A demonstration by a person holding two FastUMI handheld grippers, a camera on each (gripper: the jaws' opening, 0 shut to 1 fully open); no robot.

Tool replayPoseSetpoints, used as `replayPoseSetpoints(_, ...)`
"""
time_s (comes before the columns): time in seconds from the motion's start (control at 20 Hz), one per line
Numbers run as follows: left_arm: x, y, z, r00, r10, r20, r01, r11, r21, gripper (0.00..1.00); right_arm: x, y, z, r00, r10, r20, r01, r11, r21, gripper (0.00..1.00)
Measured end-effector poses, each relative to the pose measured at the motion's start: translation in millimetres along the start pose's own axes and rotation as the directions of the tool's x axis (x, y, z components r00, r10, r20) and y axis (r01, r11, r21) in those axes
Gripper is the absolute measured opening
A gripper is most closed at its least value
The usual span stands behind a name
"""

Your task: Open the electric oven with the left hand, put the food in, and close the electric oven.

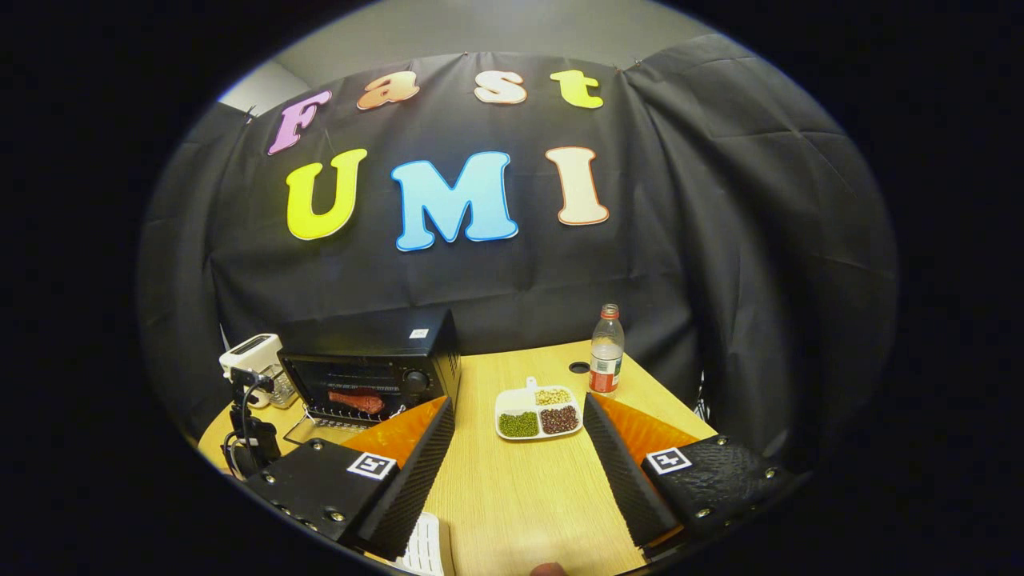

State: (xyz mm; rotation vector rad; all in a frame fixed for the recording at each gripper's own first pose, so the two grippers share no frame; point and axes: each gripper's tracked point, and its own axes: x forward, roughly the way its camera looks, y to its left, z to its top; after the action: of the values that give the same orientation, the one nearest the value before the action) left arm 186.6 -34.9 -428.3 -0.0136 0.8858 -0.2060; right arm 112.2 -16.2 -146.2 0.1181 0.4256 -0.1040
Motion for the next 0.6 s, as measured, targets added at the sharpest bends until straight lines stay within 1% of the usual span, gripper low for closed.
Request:
replayPoseSetpoints(0.05,3.0,0.1,-0.4,1.0,0.001,-0.003,-0.001,1.0,0.003,1.0,-0.7,0.3,-0.2,1.0,0.002,-0.002,-0.002,1.0,0.003,0.98)
replayPoseSetpoints(0.1,6.4,1.3,0.0,1.0,0.005,-0.003,-0.005,1.0,0.007,0.98,0.5,0.7,-1.6,1.0,0.003,-0.006,-0.003,1.0,0.008,0.98)
replayPoseSetpoints(0.3,6.9,2.8,1.8,1.0,0.015,0.01,-0.015,1.0,0.003,0.98,-1.5,-7.9,-2.5,1.0,-0.017,-0.015,0.017,1.0,0.023,0.98)
replayPoseSetpoints(0.35,6.7,1.9,1.9,1.0,0.016,0.01,-0.016,1.0,0.001,1.0,-1.2,-9.1,-1.4,1.0,-0.021,-0.016,0.021,0.999,0.026,0.98)
replayPoseSetpoints(0.4,7.3,2.4,2.2,1.0,0.016,0.011,-0.016,1.0,0.005,0.98,-1.7,-10.2,-1.6,1.0,-0.023,-0.015,0.023,0.999,0.026,0.98)
replayPoseSetpoints(0.45,6.9,2.7,2.3,1.0,0.017,0.01,-0.017,1.0,0.008,1.0,-2.7,-11.0,0.5,1.0,-0.024,-0.012,0.024,0.999,0.022,0.98)
replayPoseSetpoints(0.5,6.1,2.5,3.4,1.0,0.016,0.012,-0.016,1.0,0.008,0.98,-3.0,-9.9,1.3,1.0,-0.018,-0.009,0.018,1.0,0.018,0.98)
replayPoseSetpoints(0.6,2.3,2.4,6.8,0.999,0.018,0.031,-0.019,1.0,0.01,0.98,-5.1,-4.0,3.0,1.0,0.004,-0.003,-0.004,1.0,0.003,0.98)
